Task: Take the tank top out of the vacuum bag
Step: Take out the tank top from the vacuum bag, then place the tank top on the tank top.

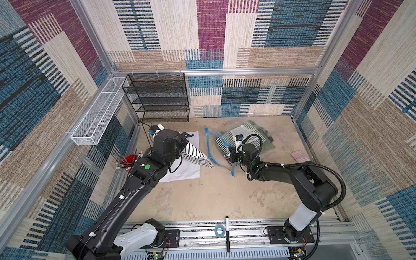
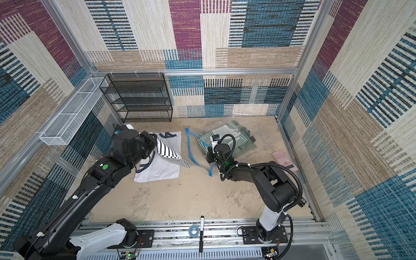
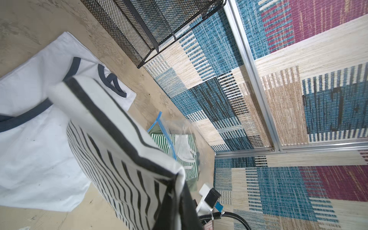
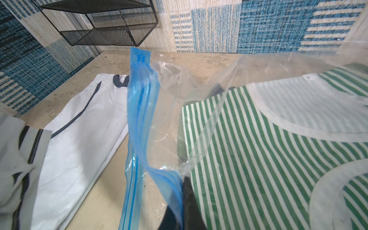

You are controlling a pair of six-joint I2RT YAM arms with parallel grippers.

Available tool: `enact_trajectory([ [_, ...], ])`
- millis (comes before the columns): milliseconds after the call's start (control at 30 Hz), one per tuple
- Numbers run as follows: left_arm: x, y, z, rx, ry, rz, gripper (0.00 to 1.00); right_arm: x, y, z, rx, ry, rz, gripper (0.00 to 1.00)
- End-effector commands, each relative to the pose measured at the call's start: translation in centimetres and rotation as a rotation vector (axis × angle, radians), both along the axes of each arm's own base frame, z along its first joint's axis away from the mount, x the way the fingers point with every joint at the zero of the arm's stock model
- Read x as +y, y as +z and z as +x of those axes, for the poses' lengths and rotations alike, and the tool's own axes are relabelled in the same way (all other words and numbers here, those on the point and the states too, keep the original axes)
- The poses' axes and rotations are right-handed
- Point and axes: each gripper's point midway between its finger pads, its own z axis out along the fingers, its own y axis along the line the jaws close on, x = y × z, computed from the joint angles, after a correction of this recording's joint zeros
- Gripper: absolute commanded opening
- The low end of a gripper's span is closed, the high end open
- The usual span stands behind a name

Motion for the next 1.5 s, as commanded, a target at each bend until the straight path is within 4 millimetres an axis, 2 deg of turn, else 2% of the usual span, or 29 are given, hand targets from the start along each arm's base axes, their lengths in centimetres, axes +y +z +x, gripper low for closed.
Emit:
enact_trajectory([
  [0, 0.2, 2.2, 1.6, -0.091, 0.028, 0.044, 0.00, 0.4, 0.6, 0.1, -0.010, 0.013, 0.013, 0.00],
  [167, 0.7, 3.0, 4.0, -0.125, 0.067, 0.107, 0.00, 0.3, 0.5, 0.1, -0.011, 0.008, 0.005, 0.00],
  [433, 2.0, 2.1, 8.2, -0.104, 0.093, 0.094, 0.00, 0.5, 0.5, 0.0, -0.008, 0.023, 0.011, 0.00],
  [900, 4.3, 2.6, 13.9, -0.179, 0.223, 0.273, 0.00, 0.7, 0.5, 0.0, -0.005, 0.034, 0.016, 0.00],
  [1100, 5.2, 2.1, 16.3, -0.210, 0.298, 0.301, 0.00, 0.8, 0.4, 0.0, -0.002, 0.039, 0.015, 0.00],
  [1467, 6.4, 0.0, 21.4, -0.236, 0.354, 0.317, 0.00, 0.9, 0.1, 0.0, 0.005, 0.040, 0.010, 0.00],
])
